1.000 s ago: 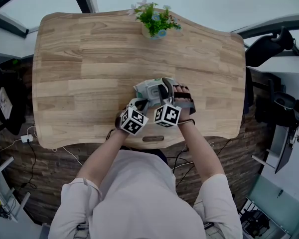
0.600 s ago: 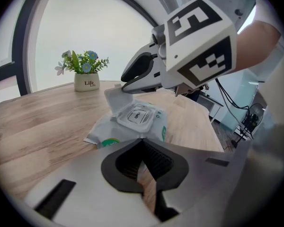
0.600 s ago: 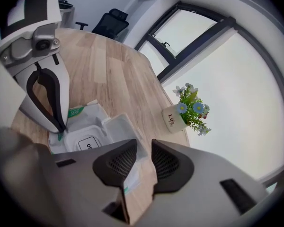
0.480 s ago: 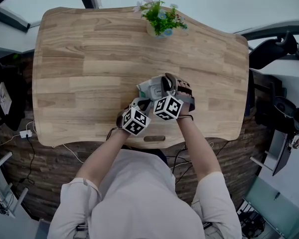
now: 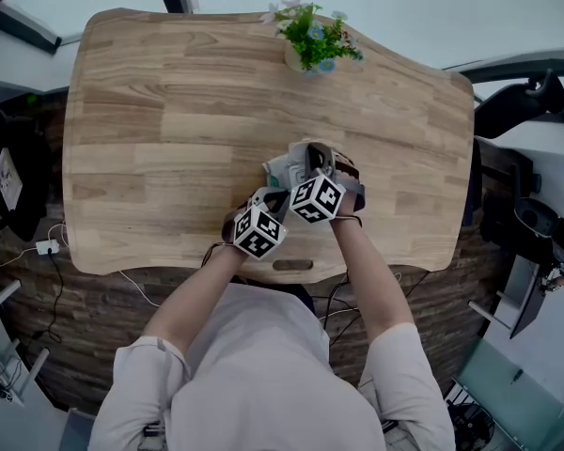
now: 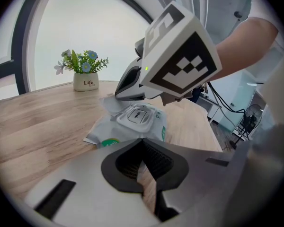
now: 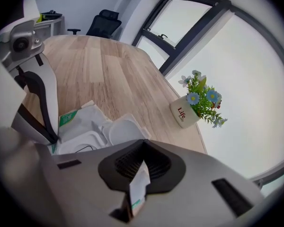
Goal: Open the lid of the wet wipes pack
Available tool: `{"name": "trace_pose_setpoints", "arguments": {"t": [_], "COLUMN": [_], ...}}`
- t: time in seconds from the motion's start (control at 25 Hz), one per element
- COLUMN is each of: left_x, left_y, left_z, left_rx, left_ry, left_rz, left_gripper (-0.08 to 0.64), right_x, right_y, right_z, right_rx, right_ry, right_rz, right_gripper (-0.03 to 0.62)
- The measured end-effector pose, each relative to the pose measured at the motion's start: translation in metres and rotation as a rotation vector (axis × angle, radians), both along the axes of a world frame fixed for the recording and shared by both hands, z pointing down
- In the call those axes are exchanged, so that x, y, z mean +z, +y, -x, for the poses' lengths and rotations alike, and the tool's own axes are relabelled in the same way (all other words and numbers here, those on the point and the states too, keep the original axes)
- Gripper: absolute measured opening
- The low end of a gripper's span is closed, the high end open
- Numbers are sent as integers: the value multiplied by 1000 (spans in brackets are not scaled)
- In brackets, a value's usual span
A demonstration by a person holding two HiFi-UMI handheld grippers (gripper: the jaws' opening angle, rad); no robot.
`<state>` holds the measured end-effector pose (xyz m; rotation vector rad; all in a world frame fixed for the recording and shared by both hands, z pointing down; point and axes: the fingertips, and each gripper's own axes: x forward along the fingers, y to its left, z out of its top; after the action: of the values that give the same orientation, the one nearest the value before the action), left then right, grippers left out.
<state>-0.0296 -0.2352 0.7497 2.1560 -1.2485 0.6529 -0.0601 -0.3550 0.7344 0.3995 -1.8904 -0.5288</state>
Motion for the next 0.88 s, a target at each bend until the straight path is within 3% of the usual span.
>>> {"name": "trace_pose_setpoints", "arguments": {"t": [0.56, 0.72, 0.88], "left_x": [1, -1, -12], "left_y": [-1, 7, 21], "left_z": [0, 3, 6], "left_rx": [16, 0, 13], "left_ry": [21, 65, 112], "left_rz": [37, 56, 39], "left_gripper": [20, 20, 20], "right_x": [4, -9, -33], "right_y": [-1, -2, -4], "right_z": [-2, -3, -9], "right_rx": [96, 144, 236], "right_ry": [-43, -100, -217], "right_rz": [55, 47, 49], "right_gripper": [8, 8, 8]}}
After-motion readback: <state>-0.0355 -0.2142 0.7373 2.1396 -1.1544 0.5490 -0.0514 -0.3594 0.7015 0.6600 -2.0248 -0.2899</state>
